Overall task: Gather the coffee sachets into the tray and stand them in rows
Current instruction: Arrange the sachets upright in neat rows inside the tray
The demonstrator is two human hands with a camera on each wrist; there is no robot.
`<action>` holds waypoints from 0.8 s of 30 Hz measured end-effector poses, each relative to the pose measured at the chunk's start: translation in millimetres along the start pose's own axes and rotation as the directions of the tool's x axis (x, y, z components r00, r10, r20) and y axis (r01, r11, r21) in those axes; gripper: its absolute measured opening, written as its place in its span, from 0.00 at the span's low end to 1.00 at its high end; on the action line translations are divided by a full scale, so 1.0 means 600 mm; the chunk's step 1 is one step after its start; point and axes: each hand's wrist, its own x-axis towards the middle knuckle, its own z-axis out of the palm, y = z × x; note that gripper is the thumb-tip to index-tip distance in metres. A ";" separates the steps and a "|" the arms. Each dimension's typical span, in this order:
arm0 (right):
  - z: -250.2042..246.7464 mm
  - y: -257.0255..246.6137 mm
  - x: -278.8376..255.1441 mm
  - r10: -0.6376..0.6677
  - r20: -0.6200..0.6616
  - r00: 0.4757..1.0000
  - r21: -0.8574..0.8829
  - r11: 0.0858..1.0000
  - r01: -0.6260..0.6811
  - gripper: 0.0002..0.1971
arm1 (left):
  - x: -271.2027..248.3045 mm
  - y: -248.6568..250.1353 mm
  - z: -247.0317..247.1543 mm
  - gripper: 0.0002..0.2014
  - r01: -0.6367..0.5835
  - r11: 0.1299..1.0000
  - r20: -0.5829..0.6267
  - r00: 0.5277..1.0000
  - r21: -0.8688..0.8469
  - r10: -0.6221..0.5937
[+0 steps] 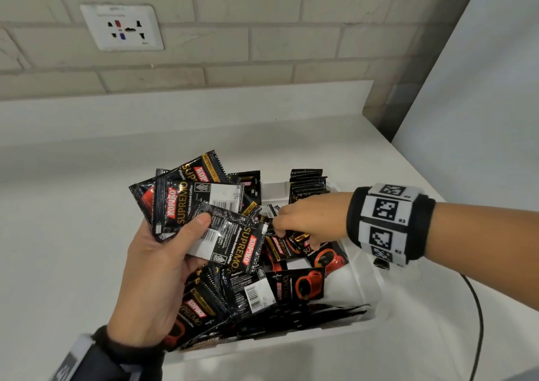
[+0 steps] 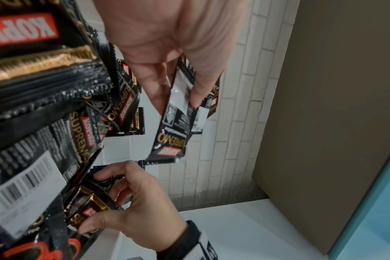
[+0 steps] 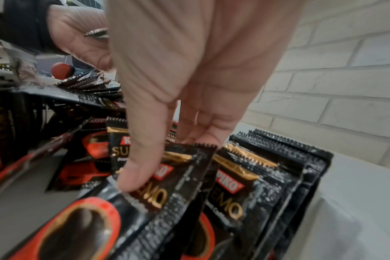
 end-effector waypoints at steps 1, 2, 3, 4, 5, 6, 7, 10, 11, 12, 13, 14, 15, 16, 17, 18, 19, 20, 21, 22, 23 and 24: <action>0.002 0.002 -0.001 0.000 -0.002 1.000 0.012 1.000 0.000 0.27 | 0.000 0.000 0.000 0.23 -0.001 1.000 0.001 1.000 0.000 0.001; 0.004 0.004 -0.002 -0.001 -0.008 1.000 0.020 1.000 0.001 0.28 | 0.001 0.000 0.001 0.22 -0.002 1.000 0.003 1.000 0.002 0.002; 0.007 0.006 -0.003 0.000 -0.014 1.000 0.024 1.000 0.001 0.29 | 0.001 -0.001 0.002 0.20 -0.001 1.000 0.004 1.000 0.000 0.001; 0.009 0.007 -0.004 0.002 -0.020 1.000 0.029 1.000 -0.001 0.29 | 0.000 0.000 0.004 0.17 0.001 1.000 0.006 1.000 -0.005 -0.001; 0.012 0.008 -0.004 0.004 -0.024 1.000 0.033 0.999 -0.003 0.29 | 0.000 0.000 0.006 0.15 0.004 1.000 0.010 1.000 -0.009 -0.004; 0.014 0.010 -0.005 0.006 -0.029 1.000 0.037 0.999 -0.005 0.29 | -0.001 0.001 0.008 0.15 0.006 1.000 0.013 1.000 -0.011 -0.005; 0.016 0.011 -0.005 0.007 -0.037 0.999 0.039 0.999 -0.006 0.29 | -0.001 0.002 0.010 0.17 0.004 1.000 0.019 1.000 -0.009 -0.003; 0.018 0.013 -0.007 0.009 -0.071 0.997 0.036 0.999 -0.006 0.28 | -0.001 0.003 0.015 0.21 0.004 1.000 0.019 1.000 0.001 -0.004; 0.018 0.013 -0.008 0.007 -0.082 0.997 0.033 0.999 -0.005 0.28 | 0.000 0.003 0.016 0.21 0.004 1.000 0.020 1.000 0.001 -0.004; 0.018 0.012 -0.010 0.009 -0.093 0.996 0.029 1.000 -0.006 0.28 | 0.000 0.003 0.017 0.21 0.003 1.000 0.020 1.000 0.002 -0.003; 0.018 0.012 -0.012 0.014 -0.105 0.994 0.022 1.000 -0.011 0.28 | -0.001 0.004 0.016 0.20 0.001 1.000 0.020 1.000 0.003 -0.001; 0.017 0.010 -0.015 0.023 -0.120 0.993 0.014 1.000 -0.021 0.28 | -0.001 0.004 0.015 0.19 0.001 1.000 0.020 1.000 0.002 -0.001; 0.016 0.010 -0.018 0.036 -0.134 0.990 0.008 0.999 -0.036 0.26 | -0.001 0.005 0.014 0.19 0.001 1.000 0.019 1.000 0.001 -0.002; 0.014 0.009 -0.024 0.056 -0.150 0.987 0.010 0.998 -0.055 0.24 | -0.002 0.005 0.012 0.20 0.001 1.000 0.018 1.000 0.003 -0.001; 0.012 0.010 -0.031 0.079 -0.166 0.983 0.017 0.997 -0.078 0.20 | -0.003 0.006 0.011 0.21 0.002 1.000 0.017 1.000 0.006 -0.002; 0.010 0.012 -0.038 0.107 -0.181 0.978 0.020 0.994 -0.105 0.16 | -0.003 0.006 0.010 0.22 0.004 1.000 0.015 1.000 0.008 -0.004; 0.008 0.016 -0.044 0.140 -0.191 0.971 0.020 0.990 -0.139 0.13 | -0.003 0.006 0.010 0.22 0.005 1.000 0.013 1.000 0.010 -0.006; 0.007 0.020 -0.050 0.178 -0.197 0.964 0.022 0.984 -0.177 0.11 | -0.004 0.006 0.010 0.22 0.006 1.000 0.012 1.000 0.011 -0.006; 0.007 0.025 -0.053 0.216 -0.196 0.957 0.024 0.976 -0.215 0.11 | -0.005 0.006 0.012 0.22 0.005 1.000 0.013 1.000 0.011 -0.005; 0.007 0.028 -0.054 0.247 -0.197 0.949 0.021 0.969 -0.248 0.10 | -0.005 0.006 0.014 0.22 0.002 1.000 0.016 1.000 0.011 -0.002; 0.009 0.030 -0.053 0.270 -0.200 0.942 0.011 0.962 -0.274 0.10 | -0.006 0.005 0.016 0.22 -0.001 1.000 0.021 1.000 0.011 0.001; 0.011 0.030 -0.051 0.286 -0.206 0.936 -0.004 0.956 -0.293 0.10 | -0.006 0.005 0.018 0.22 -0.002 1.000 0.026 1.000 0.012 0.001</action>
